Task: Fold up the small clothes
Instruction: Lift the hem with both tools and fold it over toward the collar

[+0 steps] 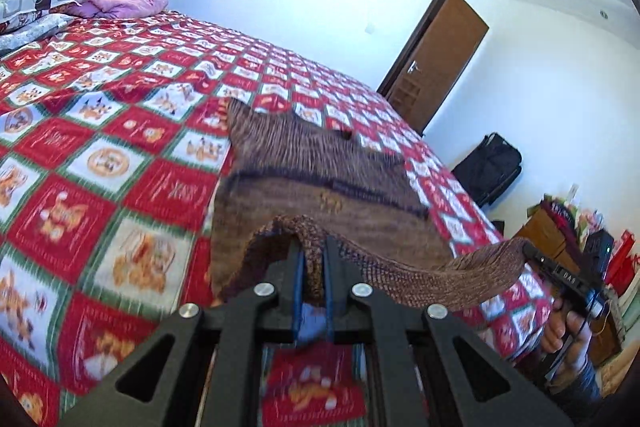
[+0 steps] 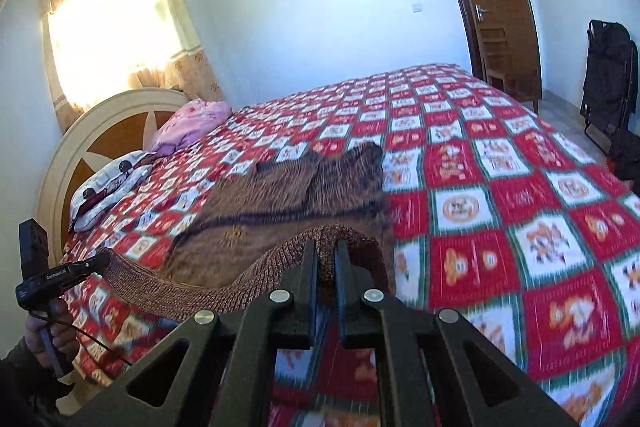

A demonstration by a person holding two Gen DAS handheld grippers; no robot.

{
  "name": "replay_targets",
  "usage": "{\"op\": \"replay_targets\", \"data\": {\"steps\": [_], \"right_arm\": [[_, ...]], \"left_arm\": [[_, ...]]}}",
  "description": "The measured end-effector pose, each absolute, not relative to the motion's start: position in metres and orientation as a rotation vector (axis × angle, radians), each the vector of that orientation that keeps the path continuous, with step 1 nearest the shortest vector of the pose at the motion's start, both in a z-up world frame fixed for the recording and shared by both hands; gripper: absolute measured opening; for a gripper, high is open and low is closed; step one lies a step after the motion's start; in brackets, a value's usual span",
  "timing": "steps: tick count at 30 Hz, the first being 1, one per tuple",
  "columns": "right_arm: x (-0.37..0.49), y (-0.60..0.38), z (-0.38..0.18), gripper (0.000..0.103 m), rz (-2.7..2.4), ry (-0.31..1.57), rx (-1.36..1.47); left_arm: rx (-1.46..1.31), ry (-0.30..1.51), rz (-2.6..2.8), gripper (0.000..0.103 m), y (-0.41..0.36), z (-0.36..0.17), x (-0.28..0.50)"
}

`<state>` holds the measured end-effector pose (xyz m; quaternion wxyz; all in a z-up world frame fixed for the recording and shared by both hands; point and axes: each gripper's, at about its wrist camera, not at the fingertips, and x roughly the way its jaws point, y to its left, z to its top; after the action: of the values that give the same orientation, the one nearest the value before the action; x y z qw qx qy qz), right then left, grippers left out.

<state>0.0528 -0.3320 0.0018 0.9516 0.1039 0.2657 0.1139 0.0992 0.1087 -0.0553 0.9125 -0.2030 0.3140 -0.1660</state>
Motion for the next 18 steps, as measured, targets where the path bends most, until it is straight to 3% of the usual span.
{"op": "replay_targets", "data": {"steps": [18], "right_arm": [[0.167, -0.327, 0.026, 0.007, 0.19, 0.532, 0.217]], "left_arm": [[-0.417, 0.607, -0.301, 0.009, 0.108, -0.029, 0.201]]}}
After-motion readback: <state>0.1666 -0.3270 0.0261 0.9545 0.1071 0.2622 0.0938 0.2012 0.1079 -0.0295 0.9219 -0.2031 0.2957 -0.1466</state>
